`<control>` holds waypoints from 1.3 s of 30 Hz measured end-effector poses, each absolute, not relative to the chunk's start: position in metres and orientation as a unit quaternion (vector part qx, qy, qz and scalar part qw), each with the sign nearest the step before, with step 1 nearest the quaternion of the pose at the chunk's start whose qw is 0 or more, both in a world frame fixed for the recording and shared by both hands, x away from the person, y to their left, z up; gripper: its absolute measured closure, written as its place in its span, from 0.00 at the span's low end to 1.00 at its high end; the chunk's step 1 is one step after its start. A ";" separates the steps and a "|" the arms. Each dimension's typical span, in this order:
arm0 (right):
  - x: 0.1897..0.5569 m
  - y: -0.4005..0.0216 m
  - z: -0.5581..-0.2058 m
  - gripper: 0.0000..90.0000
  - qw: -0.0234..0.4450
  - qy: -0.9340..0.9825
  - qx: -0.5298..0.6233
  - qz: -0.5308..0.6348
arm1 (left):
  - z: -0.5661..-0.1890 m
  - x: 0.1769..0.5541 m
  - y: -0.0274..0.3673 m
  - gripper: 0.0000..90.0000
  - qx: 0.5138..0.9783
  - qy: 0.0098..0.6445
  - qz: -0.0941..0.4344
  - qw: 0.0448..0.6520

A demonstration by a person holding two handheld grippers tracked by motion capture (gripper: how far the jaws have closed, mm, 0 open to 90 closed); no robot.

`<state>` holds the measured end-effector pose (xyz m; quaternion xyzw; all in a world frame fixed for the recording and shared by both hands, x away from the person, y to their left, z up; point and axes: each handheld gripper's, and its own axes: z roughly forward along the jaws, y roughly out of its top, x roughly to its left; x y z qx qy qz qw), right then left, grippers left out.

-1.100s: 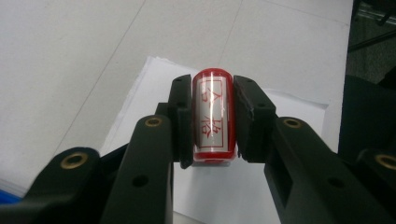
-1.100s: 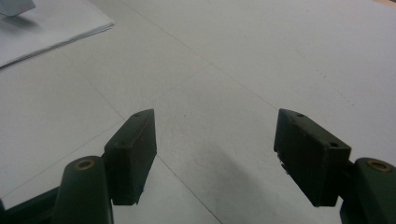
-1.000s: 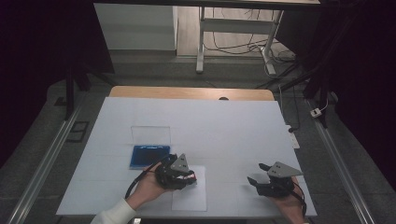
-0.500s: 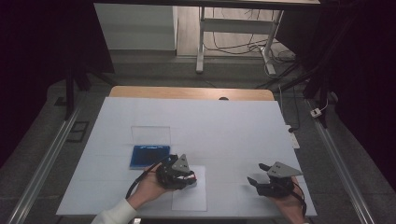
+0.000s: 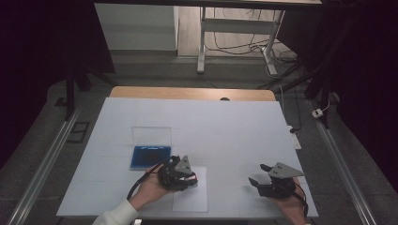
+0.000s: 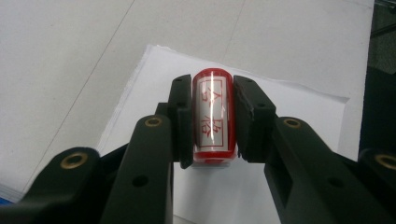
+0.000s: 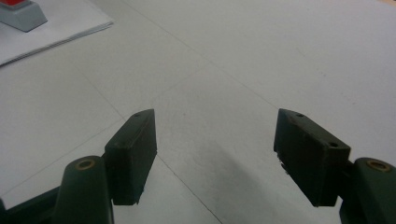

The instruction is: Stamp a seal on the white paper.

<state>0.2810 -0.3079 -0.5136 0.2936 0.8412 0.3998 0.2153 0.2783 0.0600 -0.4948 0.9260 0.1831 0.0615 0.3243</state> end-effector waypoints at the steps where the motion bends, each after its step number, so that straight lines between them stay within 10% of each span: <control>1: 0.281 -0.308 -0.514 0.33 0.215 0.841 0.294 0.400 | -0.495 0.278 0.060 0.78 0.926 0.183 0.062 0.324; 39: 0.281 -0.305 -0.514 0.33 0.216 0.843 0.291 0.397 | -0.495 0.278 0.051 0.79 0.934 0.199 0.059 0.291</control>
